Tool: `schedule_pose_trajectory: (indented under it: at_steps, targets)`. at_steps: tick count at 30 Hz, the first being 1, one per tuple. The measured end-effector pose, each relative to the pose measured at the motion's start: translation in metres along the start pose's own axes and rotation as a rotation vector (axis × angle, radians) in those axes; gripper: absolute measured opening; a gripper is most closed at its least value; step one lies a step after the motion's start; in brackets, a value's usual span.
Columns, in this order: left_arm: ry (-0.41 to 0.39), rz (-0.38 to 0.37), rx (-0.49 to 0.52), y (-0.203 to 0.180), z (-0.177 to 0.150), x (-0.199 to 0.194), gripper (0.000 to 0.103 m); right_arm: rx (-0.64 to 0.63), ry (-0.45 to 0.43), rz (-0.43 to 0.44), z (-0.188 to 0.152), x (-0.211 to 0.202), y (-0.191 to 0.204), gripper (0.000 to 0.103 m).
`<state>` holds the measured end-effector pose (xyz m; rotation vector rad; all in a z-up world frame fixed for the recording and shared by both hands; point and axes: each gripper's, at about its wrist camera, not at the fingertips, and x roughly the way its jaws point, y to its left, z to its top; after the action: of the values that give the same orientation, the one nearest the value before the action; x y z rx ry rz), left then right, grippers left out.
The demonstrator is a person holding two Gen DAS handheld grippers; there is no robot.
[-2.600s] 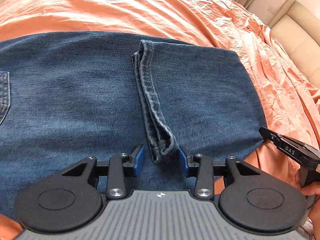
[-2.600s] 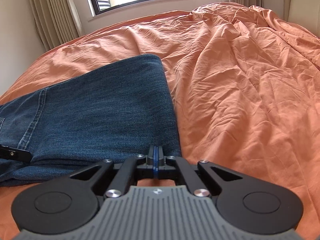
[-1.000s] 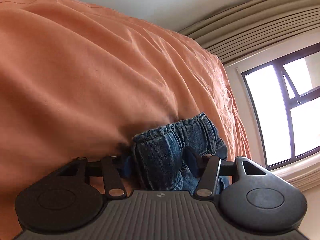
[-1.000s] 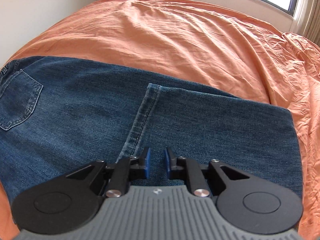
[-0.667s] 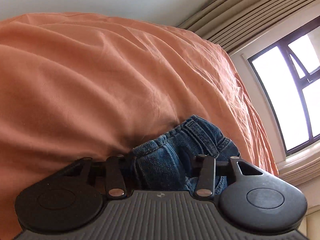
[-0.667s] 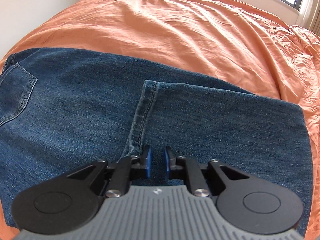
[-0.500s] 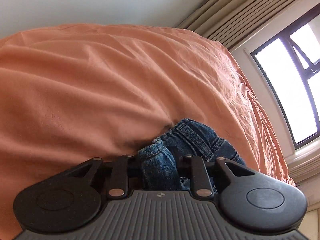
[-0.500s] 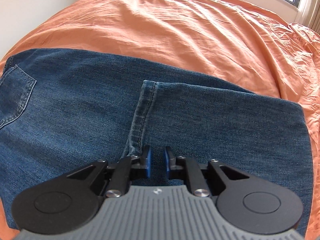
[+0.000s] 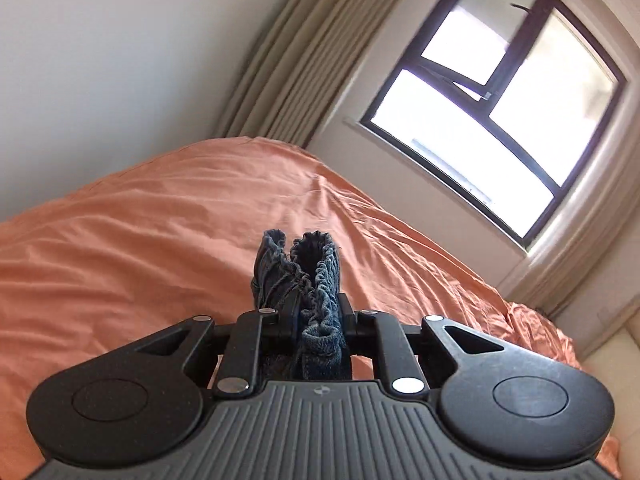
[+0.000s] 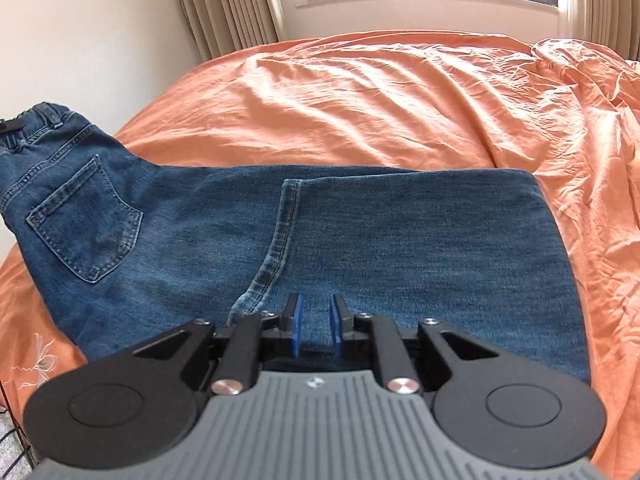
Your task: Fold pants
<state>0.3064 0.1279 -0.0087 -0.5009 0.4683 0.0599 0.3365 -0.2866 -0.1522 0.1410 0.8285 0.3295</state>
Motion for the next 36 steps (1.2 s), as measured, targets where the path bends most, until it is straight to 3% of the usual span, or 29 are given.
schedule_pose_trajectory:
  at_steps: [3,9,12,15,17,19,22,23,29,36]
  targets:
    - [-0.007,-0.015,0.178,-0.069,-0.032,-0.005,0.018,0.053,-0.047,0.032,-0.011,-0.024,-0.012,0.011]
    - [0.087,-0.061,0.412,-0.167,-0.125,0.019,0.018,0.156,-0.087,0.070,-0.038,-0.055,-0.046,0.011]
    - [0.228,-0.070,0.479,-0.188,-0.177,0.042,0.019,0.180,-0.092,0.049,-0.052,-0.056,-0.061,0.011]
    - [0.421,-0.078,0.470,-0.190,-0.219,0.065,0.021,0.216,-0.096,0.045,-0.065,-0.052,-0.078,0.012]
    - [0.492,-0.071,0.449,-0.185,-0.235,0.066,0.024,0.245,-0.095,0.061,-0.072,-0.049,-0.089,0.013]
    - [0.524,-0.113,0.392,-0.179,-0.234,0.061,0.030,0.247,-0.100,0.071,-0.075,-0.047,-0.095,0.013]
    - [0.659,-0.223,0.249,-0.177,-0.223,0.068,0.036,0.259,-0.106,0.088,-0.075,-0.044,-0.099,0.020]
    - [0.672,-0.239,0.241,-0.178,-0.221,0.066,0.037,0.263,-0.109,0.091,-0.075,-0.043,-0.101,0.022]
    - [0.555,-0.279,0.328,-0.190,-0.194,0.042,0.040,0.256,-0.176,0.085,-0.069,-0.053,-0.098,0.028]
    - [0.428,-0.200,0.344,-0.152,-0.151,0.036,0.040,0.308,-0.205,0.150,-0.067,-0.063,-0.092,0.031]
